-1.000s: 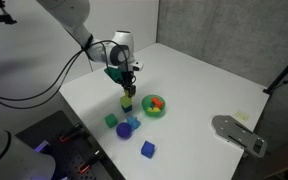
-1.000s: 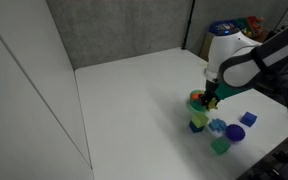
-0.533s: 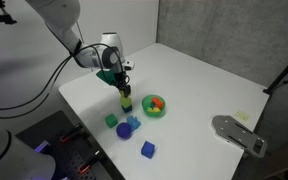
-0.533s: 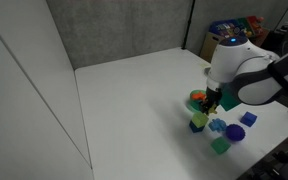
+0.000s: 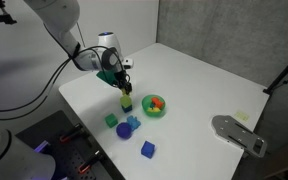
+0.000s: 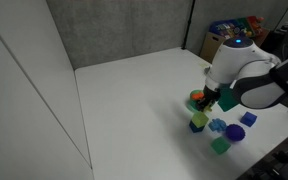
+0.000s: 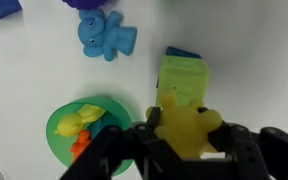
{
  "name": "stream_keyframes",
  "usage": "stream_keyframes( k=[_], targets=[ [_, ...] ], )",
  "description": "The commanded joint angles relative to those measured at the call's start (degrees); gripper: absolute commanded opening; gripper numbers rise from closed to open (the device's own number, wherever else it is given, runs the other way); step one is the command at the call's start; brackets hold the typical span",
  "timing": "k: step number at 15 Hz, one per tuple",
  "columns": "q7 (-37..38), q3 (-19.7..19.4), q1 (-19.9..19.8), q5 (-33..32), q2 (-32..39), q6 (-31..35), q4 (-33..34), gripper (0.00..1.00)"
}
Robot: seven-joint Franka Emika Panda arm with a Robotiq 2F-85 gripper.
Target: Take the yellow thing out of the bowl and place it onto the yellow block
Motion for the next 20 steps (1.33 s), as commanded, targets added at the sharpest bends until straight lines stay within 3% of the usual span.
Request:
stream_keyframes(
  k=[1, 13, 20],
  targets=[
    [1.92, -1.83, 1.66, -1.17, 0.93, 2.81, -0.27, 0.19],
    [1.48, -5.15, 6.57, 0.28, 6.23, 7.48, 0.97, 0.19],
    [1.24, -8.08, 9.30, 0.43, 5.63, 9.06, 0.36, 0.19]
  ],
)
